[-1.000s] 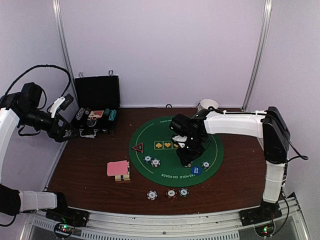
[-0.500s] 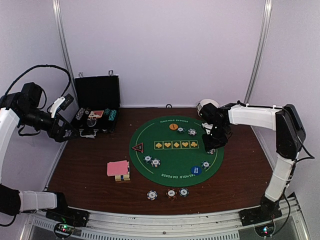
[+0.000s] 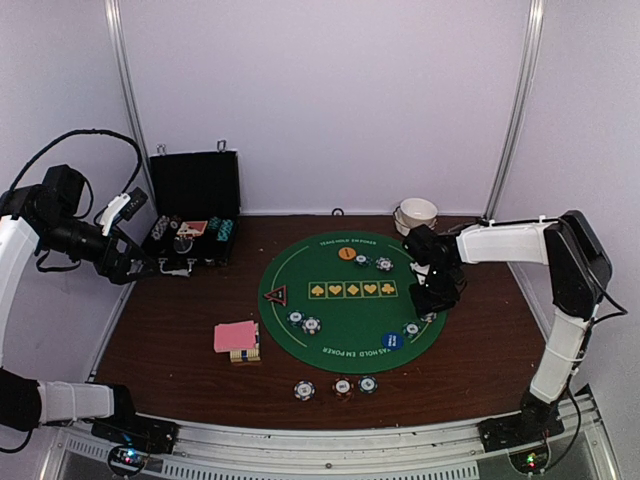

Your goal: Distribute texas hold em gaming equipment

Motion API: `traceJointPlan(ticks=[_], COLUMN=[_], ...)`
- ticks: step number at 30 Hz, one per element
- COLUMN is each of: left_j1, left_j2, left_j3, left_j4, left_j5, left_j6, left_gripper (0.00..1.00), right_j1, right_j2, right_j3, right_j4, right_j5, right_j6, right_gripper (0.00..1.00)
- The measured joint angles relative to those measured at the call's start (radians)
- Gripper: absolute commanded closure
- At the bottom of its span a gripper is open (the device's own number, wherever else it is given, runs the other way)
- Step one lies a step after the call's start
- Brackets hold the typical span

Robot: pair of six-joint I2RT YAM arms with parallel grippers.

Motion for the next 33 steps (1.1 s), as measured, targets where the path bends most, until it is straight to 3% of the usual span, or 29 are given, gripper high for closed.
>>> traceJointPlan(ticks=[3,6,19,26,33], left_j1=[0.0,0.0,0.0,0.0,0.0], left_j2=[0.0,0.0,0.001,0.002,0.002], left_j3=[0.0,0.0,0.0,0.0,0.0], left_j4=[0.0,0.0,0.0,0.0,0.0], left_j5=[0.0,0.0,0.001,0.002,0.001], left_j6=[0.0,0.0,0.0,0.001,0.002], left_gripper=[0.02,0.02,0.02,0.02,0.02], right_j1=[0.0,0.0,0.045,0.324,0.615], right_j2=[0.0,0.0,-0.05,-0.091,-0.005], right_j3=[-0.009,-0.016,0.072,0.261,0.347], right_j4=[0.017,0.025,-0.057,-0.09,-0.116], right_j5=[0.0,0.0,0.026,0.042,-0.013], right_j6=[0.009,0.014,0.019,0.014,-0.014], right_gripper=[0.42,0.33,0.32,0.23,0.19])
